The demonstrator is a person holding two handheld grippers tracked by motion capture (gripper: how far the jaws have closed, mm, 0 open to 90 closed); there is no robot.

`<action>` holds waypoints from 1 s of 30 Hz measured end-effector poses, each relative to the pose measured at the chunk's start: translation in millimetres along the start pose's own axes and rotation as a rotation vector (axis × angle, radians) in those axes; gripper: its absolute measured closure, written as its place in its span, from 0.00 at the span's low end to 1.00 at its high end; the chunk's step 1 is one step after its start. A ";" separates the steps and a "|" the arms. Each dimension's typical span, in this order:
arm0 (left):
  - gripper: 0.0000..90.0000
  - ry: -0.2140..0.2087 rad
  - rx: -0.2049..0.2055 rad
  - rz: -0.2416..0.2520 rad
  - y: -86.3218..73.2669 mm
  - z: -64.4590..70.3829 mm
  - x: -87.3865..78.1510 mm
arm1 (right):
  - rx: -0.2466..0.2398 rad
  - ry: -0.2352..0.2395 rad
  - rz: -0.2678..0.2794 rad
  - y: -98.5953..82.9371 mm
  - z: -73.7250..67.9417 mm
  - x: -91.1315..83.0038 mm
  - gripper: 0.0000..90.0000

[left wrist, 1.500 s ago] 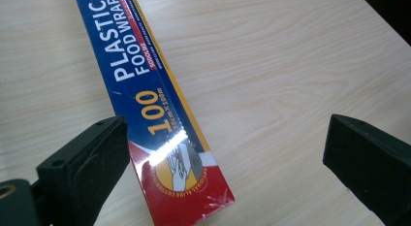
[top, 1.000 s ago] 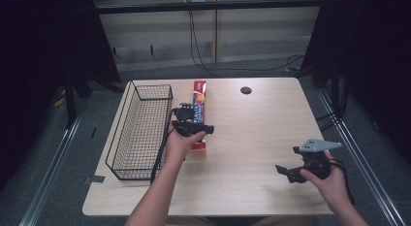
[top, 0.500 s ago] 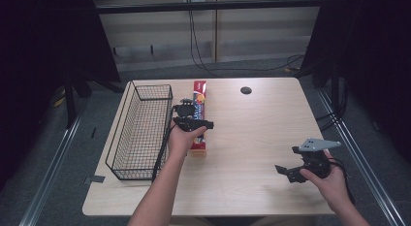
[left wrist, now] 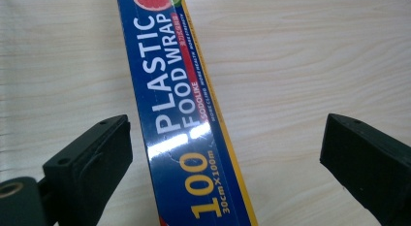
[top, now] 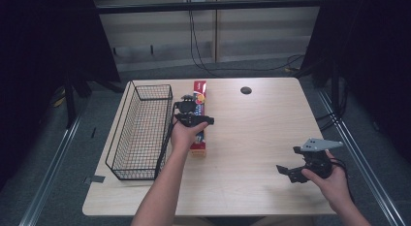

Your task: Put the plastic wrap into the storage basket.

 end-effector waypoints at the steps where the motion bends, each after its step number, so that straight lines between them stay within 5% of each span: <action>1: 0.05 0.012 -0.007 0.001 0.4 -1.1 2.7 | 0.001 0.000 0.000 0.2 -0.1 -0.3 0.04; 18: 0.11 0.080 -0.016 0.017 5.0 -2.3 25.3 | 0.002 0.006 0.005 0.8 1.4 -0.7 0.04; 30: 0.28 0.138 -0.040 0.004 6.9 -9.7 30.8 | 0.003 0.012 0.009 0.9 2.3 -1.4 0.04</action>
Point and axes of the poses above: each handheld gripper's, and its own axes: x roughly forward along the jaws, y roughly out of its top, z roughly to its right, the point moved 2 cm from there along x, roughly forward along the jaws, and after that the axes turned 1 degree about y, right-handed, at the moved point
